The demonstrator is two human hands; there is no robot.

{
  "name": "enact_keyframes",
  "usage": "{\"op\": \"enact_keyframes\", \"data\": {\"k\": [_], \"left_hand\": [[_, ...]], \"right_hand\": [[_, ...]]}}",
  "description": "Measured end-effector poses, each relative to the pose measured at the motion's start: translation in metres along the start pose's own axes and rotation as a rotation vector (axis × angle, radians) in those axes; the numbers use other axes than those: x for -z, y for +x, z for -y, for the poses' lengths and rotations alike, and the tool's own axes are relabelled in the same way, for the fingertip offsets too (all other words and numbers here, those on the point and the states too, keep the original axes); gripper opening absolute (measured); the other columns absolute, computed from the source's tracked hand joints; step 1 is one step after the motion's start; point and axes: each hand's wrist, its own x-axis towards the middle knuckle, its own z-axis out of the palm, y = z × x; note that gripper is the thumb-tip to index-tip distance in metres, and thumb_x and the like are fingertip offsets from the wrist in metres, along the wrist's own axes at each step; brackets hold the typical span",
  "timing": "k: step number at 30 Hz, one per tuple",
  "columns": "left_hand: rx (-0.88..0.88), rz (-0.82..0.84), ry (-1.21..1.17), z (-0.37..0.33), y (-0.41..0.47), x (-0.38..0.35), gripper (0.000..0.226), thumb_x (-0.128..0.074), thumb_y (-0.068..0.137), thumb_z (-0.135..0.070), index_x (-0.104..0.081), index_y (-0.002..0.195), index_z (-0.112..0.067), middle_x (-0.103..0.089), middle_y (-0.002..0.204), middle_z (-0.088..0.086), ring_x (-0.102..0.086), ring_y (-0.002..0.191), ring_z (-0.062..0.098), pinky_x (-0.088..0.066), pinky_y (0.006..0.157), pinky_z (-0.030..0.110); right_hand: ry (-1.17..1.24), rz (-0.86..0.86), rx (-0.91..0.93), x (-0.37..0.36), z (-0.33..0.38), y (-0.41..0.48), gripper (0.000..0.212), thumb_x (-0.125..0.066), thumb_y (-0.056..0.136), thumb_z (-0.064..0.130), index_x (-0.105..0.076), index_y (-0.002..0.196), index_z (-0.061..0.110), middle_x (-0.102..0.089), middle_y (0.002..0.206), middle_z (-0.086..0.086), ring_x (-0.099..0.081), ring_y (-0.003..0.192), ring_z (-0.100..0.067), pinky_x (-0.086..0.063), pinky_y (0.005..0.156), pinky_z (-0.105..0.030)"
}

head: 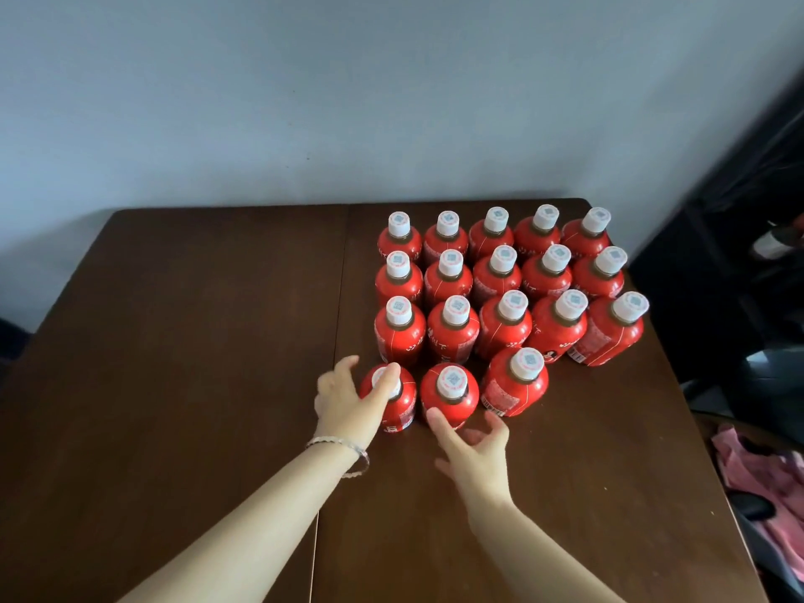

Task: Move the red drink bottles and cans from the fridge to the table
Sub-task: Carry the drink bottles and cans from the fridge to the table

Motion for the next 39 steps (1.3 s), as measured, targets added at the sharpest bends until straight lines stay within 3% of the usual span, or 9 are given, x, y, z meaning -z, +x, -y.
{"op": "enact_keyframes", "data": {"k": [1,3,7,10,12,16,19,24,39], "left_hand": [[0.141,0.094,-0.096,0.001,0.002,0.0,0.069,-0.052,0.085,-0.058,-0.029,0.143,-0.029,-0.031,0.145,0.006,-0.041,0.129,0.028,-0.044,0.1,0.043],[0.297,0.261,-0.354,-0.002,0.0,-0.004,0.07,-0.048,0.086,-0.059,-0.02,0.145,-0.035,-0.032,0.147,0.005,-0.043,0.128,0.029,-0.049,0.093,0.04],[0.334,0.268,-0.587,-0.008,-0.001,-0.021,0.072,-0.051,0.088,-0.051,-0.014,0.147,-0.033,-0.036,0.143,0.008,-0.052,0.118,0.029,-0.051,0.094,0.042],[0.322,0.28,-0.604,-0.014,0.003,-0.028,0.075,-0.055,0.086,-0.051,-0.013,0.147,-0.034,-0.037,0.143,0.008,-0.053,0.116,0.029,-0.052,0.092,0.042],[0.315,0.252,-0.611,-0.018,0.007,-0.03,0.078,-0.057,0.085,-0.051,-0.013,0.147,-0.036,-0.036,0.143,0.007,-0.051,0.119,0.031,-0.054,0.089,0.043],[0.293,0.212,-0.621,-0.02,0.01,-0.032,0.077,-0.059,0.085,-0.047,-0.011,0.145,-0.041,-0.036,0.144,0.006,-0.051,0.119,0.033,-0.054,0.087,0.048],[0.282,0.221,-0.642,-0.021,0.01,-0.029,0.076,-0.061,0.086,-0.044,-0.013,0.145,-0.043,-0.037,0.142,0.005,-0.051,0.118,0.033,-0.054,0.086,0.049],[0.268,0.251,-0.641,-0.021,0.013,-0.026,0.063,-0.06,0.087,-0.042,-0.027,0.14,-0.045,-0.042,0.136,0.001,-0.051,0.118,0.031,-0.054,0.086,0.05],[0.386,0.172,-0.59,-0.031,0.02,-0.033,0.041,-0.048,0.092,-0.04,-0.038,0.131,-0.049,-0.045,0.127,0.001,-0.051,0.107,0.03,-0.054,0.082,0.054]], "right_hand": [[0.189,0.082,-0.163,-0.001,0.005,0.001,0.101,-0.08,0.071,0.034,-0.013,0.147,0.024,-0.048,0.125,-0.01,-0.06,0.108,-0.027,-0.052,0.091,-0.043],[0.424,0.194,-0.297,-0.001,0.015,0.005,0.105,-0.074,0.079,0.024,0.003,0.15,0.025,-0.046,0.134,-0.018,-0.064,0.103,-0.032,-0.054,0.083,-0.043],[0.661,0.191,-0.284,-0.002,0.016,0.012,0.084,-0.073,0.075,0.003,-0.026,0.143,0.017,-0.057,0.124,-0.015,-0.065,0.1,-0.031,-0.054,0.081,-0.038],[0.803,0.165,-0.322,0.003,0.014,0.02,0.074,-0.067,0.077,-0.006,-0.034,0.141,0.011,-0.058,0.126,-0.02,-0.064,0.105,-0.03,-0.059,0.071,-0.033],[0.805,0.181,-0.315,0.006,0.015,0.023,0.072,-0.064,0.078,-0.009,-0.035,0.14,0.012,-0.057,0.126,-0.021,-0.064,0.103,-0.031,-0.06,0.068,-0.034],[0.587,0.215,-0.227,0.013,0.019,0.024,0.072,-0.059,0.082,-0.009,-0.03,0.14,0.021,-0.056,0.123,-0.022,-0.065,0.097,-0.034,-0.055,0.077,-0.042],[0.464,0.132,-0.193,0.025,0.025,0.032,0.077,-0.054,0.083,-0.008,-0.019,0.141,0.028,-0.056,0.113,-0.027,-0.066,0.083,-0.037,-0.056,0.073,-0.047],[0.504,0.176,-0.212,0.034,0.037,0.041,0.081,-0.043,0.079,-0.015,-0.022,0.141,0.034,-0.048,0.126,-0.026,-0.06,0.1,-0.04,-0.057,0.069,-0.046],[0.805,0.143,-0.261,0.018,0.028,0.041,0.079,-0.046,0.08,-0.016,-0.027,0.141,0.03,-0.042,0.134,-0.025,-0.055,0.111,-0.047,-0.058,0.067,-0.048]]}}
